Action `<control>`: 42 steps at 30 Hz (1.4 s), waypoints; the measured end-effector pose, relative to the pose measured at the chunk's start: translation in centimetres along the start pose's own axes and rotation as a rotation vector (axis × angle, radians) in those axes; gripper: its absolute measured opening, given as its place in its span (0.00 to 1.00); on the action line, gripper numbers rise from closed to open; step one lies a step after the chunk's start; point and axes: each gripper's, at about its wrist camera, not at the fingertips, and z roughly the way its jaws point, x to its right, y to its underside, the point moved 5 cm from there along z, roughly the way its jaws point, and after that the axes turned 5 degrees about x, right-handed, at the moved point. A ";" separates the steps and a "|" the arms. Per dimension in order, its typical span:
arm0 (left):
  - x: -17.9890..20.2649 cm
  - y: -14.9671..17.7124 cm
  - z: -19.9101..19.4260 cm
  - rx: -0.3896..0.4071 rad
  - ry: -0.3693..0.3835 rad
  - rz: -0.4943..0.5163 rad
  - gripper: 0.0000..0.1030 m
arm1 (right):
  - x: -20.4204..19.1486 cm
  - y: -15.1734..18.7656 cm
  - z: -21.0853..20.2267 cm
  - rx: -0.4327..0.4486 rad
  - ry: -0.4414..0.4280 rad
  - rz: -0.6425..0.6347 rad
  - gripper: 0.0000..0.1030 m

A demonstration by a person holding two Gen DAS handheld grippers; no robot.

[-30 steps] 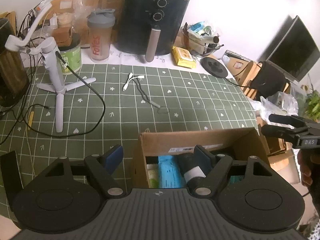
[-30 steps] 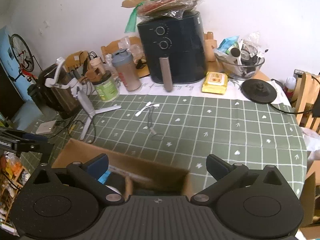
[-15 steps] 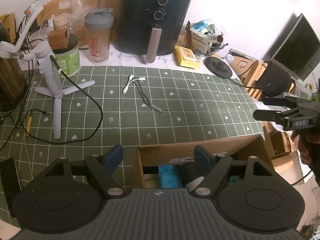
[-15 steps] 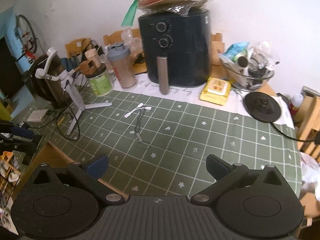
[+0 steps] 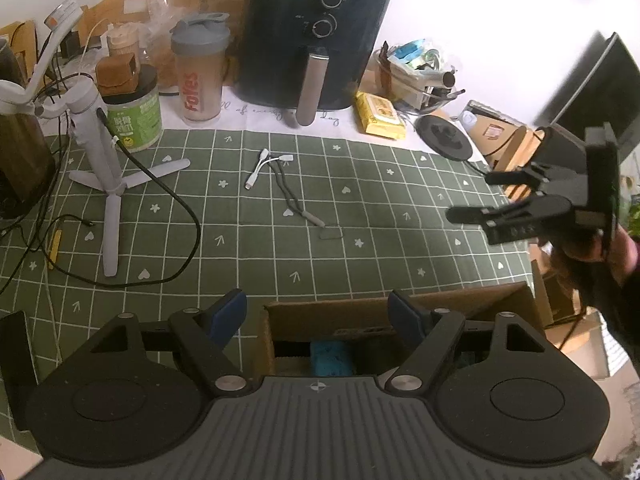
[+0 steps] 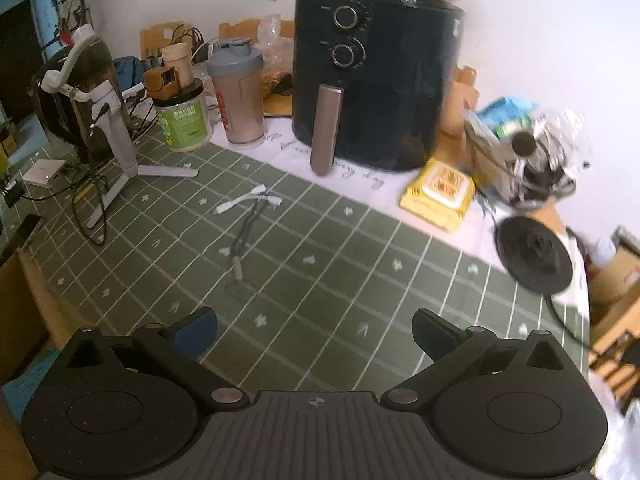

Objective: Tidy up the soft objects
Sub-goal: 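Withdraw both grippers and move the right gripper toward the white cable, then lower the right gripper onto the white earphone adapter cable and close it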

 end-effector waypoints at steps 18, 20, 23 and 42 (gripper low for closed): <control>-1.4 0.1 -0.4 0.004 -0.049 -0.089 0.75 | -4.1 -3.7 11.5 -0.116 -0.306 -0.141 0.99; -1.5 0.1 -0.6 0.012 -0.046 -0.093 0.75 | -4.7 -4.1 12.7 -0.117 -0.317 -0.150 0.99; -1.6 0.3 -0.8 0.017 -0.044 -0.103 0.75 | -5.4 -4.4 14.5 -0.125 -0.319 -0.172 0.91; -3.4 1.2 -0.6 -0.002 -0.065 -0.193 0.75 | -8.6 -3.5 21.7 -0.159 -0.281 -0.272 0.25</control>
